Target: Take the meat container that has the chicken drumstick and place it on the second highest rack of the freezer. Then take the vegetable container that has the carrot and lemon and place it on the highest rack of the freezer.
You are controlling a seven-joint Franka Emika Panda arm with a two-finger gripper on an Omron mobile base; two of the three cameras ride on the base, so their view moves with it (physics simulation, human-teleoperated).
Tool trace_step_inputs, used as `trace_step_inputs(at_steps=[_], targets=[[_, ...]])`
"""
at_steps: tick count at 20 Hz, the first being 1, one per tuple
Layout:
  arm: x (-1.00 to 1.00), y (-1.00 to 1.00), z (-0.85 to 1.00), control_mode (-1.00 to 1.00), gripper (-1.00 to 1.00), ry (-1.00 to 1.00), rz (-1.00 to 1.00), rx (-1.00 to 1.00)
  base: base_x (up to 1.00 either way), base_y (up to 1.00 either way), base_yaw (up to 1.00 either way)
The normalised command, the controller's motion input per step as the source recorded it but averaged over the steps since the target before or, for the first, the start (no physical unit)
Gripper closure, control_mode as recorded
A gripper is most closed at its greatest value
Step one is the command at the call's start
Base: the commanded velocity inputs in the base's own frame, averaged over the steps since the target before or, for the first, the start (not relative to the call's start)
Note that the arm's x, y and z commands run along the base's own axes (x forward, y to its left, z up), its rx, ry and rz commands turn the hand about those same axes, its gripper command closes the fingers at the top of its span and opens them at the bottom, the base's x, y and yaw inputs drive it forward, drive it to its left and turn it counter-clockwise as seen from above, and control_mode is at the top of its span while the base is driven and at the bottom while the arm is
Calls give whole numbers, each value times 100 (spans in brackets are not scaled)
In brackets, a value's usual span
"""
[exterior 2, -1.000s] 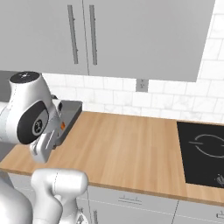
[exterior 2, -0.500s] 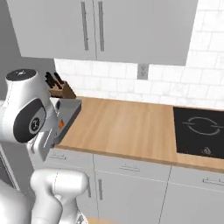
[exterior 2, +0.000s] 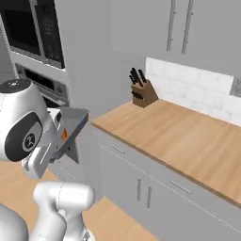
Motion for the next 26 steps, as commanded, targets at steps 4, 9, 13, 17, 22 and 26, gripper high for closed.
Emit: trace_step_inputs(at_steps=[4,9,13,17,22,26], targets=[[0,0,0,100,100,0,0,0,-19,0,100],[0,0,0,100,100,0,0,0,6,0,95],[0,0,0,100,100,0,0,0,43,0,84],[0,0,0,100,100,0,0,0,78,-6,54],[0,0,0,100,100,0,0,0,100,-6,17],[0,0,0,100,100,0,0,0,100,-12,6]])
